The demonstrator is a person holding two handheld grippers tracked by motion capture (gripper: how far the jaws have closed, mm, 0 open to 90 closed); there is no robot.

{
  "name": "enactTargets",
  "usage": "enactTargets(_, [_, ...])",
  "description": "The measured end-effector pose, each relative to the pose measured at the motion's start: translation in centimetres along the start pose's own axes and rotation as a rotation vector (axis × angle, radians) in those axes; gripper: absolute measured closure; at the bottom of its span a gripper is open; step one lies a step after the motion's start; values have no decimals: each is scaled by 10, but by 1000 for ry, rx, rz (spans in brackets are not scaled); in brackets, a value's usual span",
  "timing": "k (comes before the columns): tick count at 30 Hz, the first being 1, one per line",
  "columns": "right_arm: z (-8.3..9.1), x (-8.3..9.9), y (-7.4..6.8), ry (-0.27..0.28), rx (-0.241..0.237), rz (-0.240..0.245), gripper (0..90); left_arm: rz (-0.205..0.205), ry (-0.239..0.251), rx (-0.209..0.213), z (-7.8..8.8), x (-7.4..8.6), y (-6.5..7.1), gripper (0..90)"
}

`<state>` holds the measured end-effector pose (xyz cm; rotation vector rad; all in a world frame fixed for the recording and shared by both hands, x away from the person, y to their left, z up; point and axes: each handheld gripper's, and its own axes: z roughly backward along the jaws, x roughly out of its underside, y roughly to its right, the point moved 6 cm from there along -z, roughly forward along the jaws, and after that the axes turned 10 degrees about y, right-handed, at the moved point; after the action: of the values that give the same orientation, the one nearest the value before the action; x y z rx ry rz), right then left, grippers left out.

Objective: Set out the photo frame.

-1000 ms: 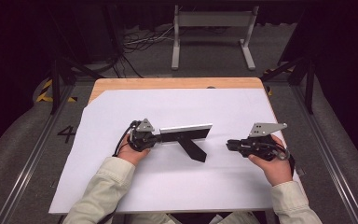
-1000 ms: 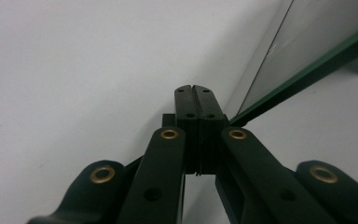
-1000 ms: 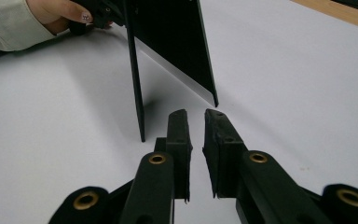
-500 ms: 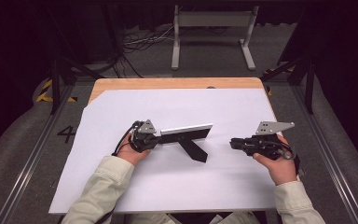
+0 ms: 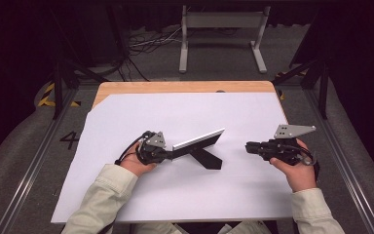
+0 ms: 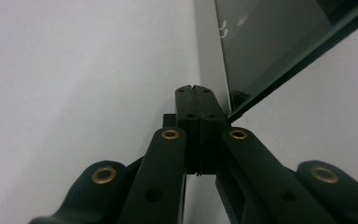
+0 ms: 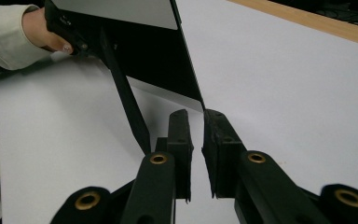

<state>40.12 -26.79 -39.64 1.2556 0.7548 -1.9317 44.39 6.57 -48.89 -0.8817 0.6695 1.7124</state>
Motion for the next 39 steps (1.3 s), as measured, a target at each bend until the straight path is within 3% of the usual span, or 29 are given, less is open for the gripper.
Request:
enactTargets(26, [7, -2, 2, 15, -22, -24, 809, -125, -101, 228, -3, -5, 46, 900])
enactTargets(39, [5, -1, 1, 6, -32, -31, 795, -190, -142, 305, -11, -10, 71, 900])
